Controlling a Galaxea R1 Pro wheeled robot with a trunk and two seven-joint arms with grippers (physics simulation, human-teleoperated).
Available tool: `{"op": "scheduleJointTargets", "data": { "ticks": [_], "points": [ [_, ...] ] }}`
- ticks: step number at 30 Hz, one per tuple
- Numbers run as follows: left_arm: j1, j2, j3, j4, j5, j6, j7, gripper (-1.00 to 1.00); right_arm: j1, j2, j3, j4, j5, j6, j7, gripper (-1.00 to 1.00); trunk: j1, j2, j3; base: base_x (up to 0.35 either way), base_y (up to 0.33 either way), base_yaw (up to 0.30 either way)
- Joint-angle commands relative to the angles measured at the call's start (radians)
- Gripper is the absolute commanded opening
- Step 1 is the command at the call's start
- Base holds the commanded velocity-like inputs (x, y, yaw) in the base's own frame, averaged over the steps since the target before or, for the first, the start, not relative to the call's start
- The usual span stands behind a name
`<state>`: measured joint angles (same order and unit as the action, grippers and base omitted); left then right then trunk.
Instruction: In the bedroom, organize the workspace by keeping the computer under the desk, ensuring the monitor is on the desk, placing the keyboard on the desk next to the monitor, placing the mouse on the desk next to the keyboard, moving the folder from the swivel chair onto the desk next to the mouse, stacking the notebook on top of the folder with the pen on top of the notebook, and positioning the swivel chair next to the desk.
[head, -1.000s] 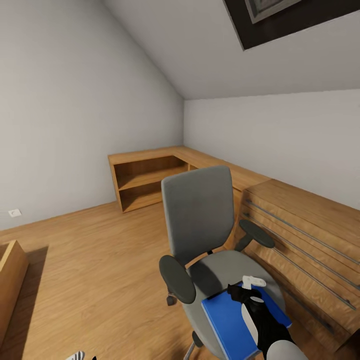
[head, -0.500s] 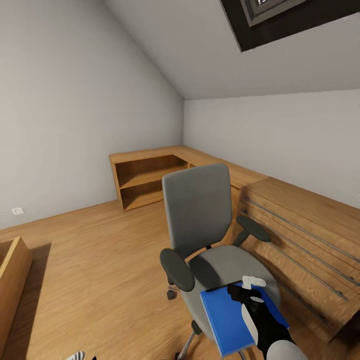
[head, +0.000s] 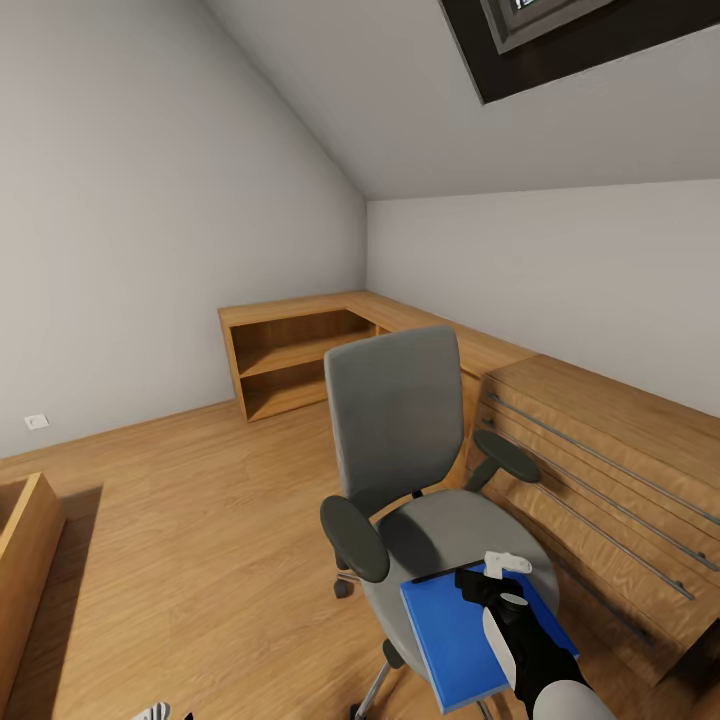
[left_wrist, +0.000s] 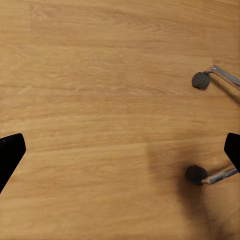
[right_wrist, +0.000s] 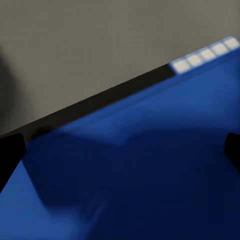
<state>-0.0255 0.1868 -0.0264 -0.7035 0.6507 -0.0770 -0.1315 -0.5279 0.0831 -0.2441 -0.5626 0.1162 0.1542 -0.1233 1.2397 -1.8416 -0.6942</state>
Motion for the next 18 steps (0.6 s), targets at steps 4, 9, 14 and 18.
{"op": "scheduleJointTargets", "data": {
  "ticks": [4, 9, 14, 18],
  "points": [
    [-0.001, 0.000, -0.003, 0.001, 0.010, -0.003, -0.004, 1.00, 0.000, 0.001, -0.008, 0.006, 0.006, 0.006, 0.001, 1.00, 0.000, 0.000, -0.001, 0.000, 0.000, 0.000],
    [-0.001, 0.000, -0.003, 0.001, 0.010, -0.003, -0.004, 1.00, 0.000, 0.001, -0.008, 0.006, 0.005, 0.005, 0.001, 1.00, 0.000, 0.000, -0.001, -0.022, 0.000, 0.000],
    [-0.001, 0.000, -0.003, 0.001, 0.010, -0.003, -0.004, 1.00, 0.000, 0.001, -0.008, 0.006, 0.005, 0.005, 0.001, 1.00, 0.000, 0.000, -0.001, -0.087, 0.000, 0.000],
    [-0.001, 0.000, -0.003, 0.010, 0.010, -0.003, -0.004, 1.00, 0.000, 0.001, -0.008, 0.006, 0.005, 0.005, 0.001, 1.00, 0.000, 0.000, -0.001, -0.042, 0.000, 0.000]
  ]
}}
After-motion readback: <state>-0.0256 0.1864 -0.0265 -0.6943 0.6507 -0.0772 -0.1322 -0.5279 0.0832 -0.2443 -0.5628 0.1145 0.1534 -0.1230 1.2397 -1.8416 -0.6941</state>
